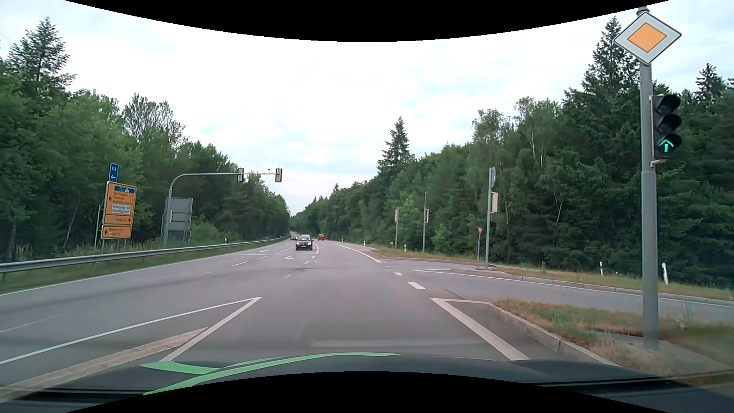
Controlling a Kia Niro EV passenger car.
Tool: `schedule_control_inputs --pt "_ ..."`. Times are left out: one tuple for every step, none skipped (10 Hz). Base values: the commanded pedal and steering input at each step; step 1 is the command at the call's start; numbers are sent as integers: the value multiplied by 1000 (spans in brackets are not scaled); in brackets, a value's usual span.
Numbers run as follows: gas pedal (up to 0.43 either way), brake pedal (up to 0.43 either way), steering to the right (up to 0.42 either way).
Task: Follow the waypoints while adhering to traffic rules and regulations
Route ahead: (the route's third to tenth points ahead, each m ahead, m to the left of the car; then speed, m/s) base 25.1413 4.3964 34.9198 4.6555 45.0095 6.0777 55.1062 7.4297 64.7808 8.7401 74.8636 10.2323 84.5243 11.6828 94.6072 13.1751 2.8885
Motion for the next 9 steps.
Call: schedule_control_inputs --pt "248 0 -14" --pt "248 0 -16" --pt "248 0 -21" --pt "248 0 -26" --pt "248 0 -29" --pt "248 0 -29" --pt "248 0 -29" --pt "248 0 -29" --pt "248 0 -29"
